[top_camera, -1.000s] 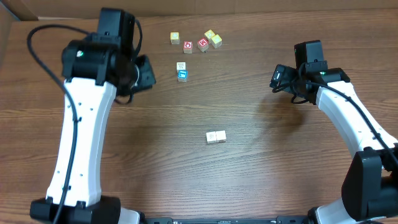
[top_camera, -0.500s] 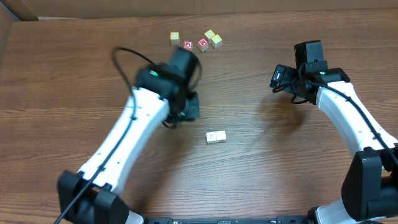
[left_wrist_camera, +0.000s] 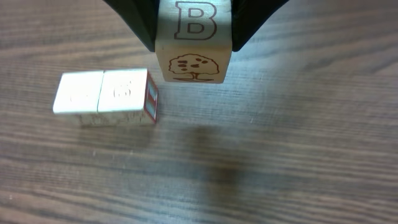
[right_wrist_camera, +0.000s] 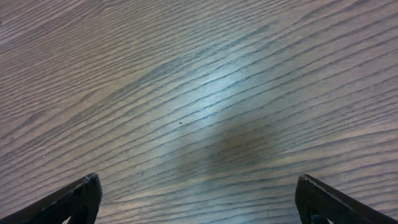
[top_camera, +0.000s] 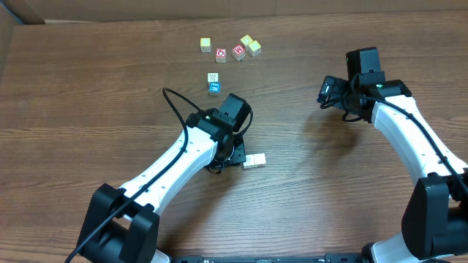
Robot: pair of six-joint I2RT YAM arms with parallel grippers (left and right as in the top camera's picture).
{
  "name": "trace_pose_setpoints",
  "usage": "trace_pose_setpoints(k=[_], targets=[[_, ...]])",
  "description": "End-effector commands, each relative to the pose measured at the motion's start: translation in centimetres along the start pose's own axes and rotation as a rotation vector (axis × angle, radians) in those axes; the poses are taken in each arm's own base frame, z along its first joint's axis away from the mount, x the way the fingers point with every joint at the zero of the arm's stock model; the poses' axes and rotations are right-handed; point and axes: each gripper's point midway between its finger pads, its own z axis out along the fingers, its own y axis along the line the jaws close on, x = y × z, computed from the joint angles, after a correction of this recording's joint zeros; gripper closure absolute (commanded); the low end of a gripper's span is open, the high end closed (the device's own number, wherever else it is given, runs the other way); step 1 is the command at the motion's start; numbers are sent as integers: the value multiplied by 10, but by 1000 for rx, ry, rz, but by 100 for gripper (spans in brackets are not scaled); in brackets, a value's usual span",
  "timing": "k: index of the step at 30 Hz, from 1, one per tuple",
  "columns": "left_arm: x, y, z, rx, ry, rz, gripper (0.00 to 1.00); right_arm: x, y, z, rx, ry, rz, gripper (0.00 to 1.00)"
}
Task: Flip 4 blocks
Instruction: 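Carry the B block forward toward the front row with left gripper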
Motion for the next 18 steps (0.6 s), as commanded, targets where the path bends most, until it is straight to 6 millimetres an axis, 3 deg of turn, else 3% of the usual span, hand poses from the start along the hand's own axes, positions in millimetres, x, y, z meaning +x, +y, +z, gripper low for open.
trace_pose_setpoints(k=[1,13,18], targets=[[1,4,11,-12,-17,-32,73,-6,0,-4,2,-21,0,0],[1,6,19,-11,-30,-34,68,-6,0,-4,2,-21,0,0],[-8,6,11,-7,-43,18,57,-6,0,-4,2,-21,0,0]])
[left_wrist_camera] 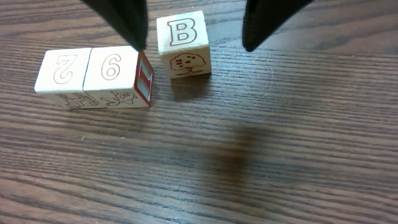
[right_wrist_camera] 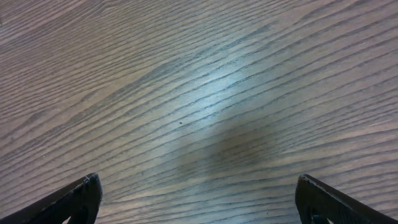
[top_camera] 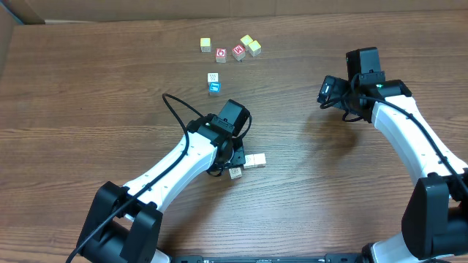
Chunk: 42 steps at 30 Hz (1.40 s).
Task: Flip 4 blocks
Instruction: 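Carry the B block forward toward the front row with left gripper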
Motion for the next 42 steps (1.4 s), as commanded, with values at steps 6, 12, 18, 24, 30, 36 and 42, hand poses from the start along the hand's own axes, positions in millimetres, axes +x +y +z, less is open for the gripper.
trace_pose_setpoints(k=[6,12,18,24,30,36,42], targets=[[-4,-8,-39,28,70,21,89,-6,0,-4,3,-22,-1,0],[31,-7,-31,-28,152,80,96,-6,0,-4,3,-22,-1,0],[58,-11,-16,-53,179,80,96,-6,0,-4,3,-22,-1,0],[72,-5,-2,-70,196,85,96,-6,0,-4,2,-21,-1,0],[68,-8,9,-46,160,86,96,-6,0,-4,2,-21,-1,0],[68,-7,17,-33,148,82,96,-6,0,-4,2,-21,-1,0],[61,-6,18,-47,111,65,96,-6,0,-4,2,-22,-1,0]])
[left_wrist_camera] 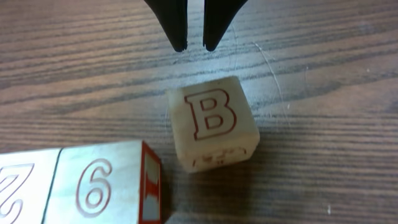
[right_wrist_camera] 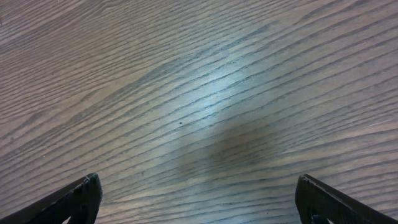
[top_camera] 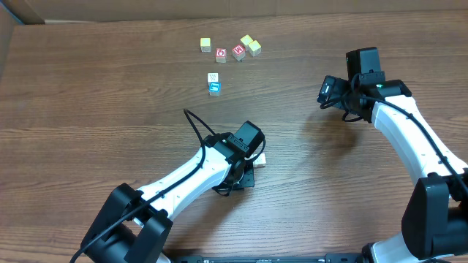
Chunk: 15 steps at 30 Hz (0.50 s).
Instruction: Flip 4 blocks
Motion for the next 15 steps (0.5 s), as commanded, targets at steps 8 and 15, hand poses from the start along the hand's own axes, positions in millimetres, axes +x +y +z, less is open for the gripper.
trace_pose_setpoints(k=[8,15], targets=[[-12,2,2,-24,-66,-39,96,-6,0,-4,1,-22,0,0],[-20,-2,2,-9,-103,-41,96,-6,0,-4,1,-21,0,0]])
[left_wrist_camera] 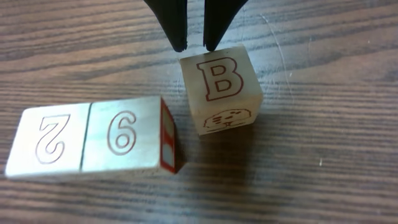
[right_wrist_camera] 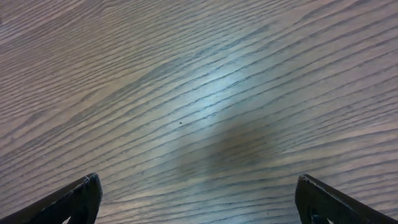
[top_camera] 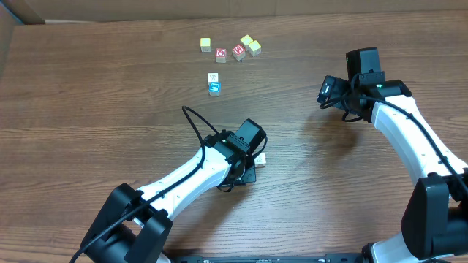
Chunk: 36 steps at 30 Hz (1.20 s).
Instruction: Flip 4 blocks
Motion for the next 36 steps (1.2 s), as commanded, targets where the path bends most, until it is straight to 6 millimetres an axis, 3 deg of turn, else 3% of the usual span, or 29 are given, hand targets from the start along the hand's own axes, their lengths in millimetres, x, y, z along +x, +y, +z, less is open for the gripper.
trace_pose_setpoints(k=[1,18,25,30,32,36], targets=[[-1,3,3,-19,-17,-18,96,-6,0,-4,2,-21,0,0],[-14,-3,-2,0,-63,-18,96,-6,0,-4,2,-21,0,0],[-32,-5,-41,-15,-71,11,95,-6,0,-4,2,-21,0,0],[-28,23,-47,-122,-29,-6,96,-6,0,-4,2,-21,0,0],[-27,35,-44,-169,-22,-14,96,-6,0,-4,2,-21,0,0],[-14,41,-29,-174,53,-26,96,-6,0,-4,2,-21,0,0]])
